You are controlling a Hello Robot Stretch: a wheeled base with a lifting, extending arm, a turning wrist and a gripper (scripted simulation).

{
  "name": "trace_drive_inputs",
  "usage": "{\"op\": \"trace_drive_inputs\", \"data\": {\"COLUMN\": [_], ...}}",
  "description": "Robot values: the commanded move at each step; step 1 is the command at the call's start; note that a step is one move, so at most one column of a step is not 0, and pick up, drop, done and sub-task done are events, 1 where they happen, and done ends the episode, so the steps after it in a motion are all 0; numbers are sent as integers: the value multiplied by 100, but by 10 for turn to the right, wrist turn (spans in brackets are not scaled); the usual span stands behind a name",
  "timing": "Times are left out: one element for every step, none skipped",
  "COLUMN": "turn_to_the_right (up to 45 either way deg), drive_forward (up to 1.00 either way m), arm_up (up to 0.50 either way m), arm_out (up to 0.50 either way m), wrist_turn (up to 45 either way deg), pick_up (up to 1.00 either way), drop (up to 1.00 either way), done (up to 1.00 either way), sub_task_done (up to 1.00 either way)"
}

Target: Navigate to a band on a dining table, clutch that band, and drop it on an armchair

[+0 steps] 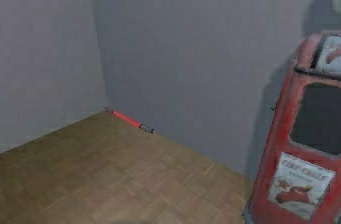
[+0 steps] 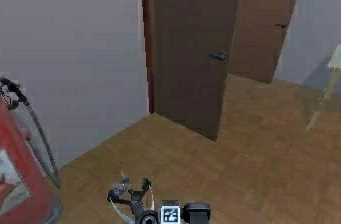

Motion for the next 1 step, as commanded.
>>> {"op": "trace_drive_inputs", "data": {"turn_to_the_right": [-450], "drive_forward": [0], "arm_up": [0], "arm_out": [0], "wrist_turn": [0], "pick_up": [0], "drop": [0], "done": [0], "sub_task_done": [0]}}
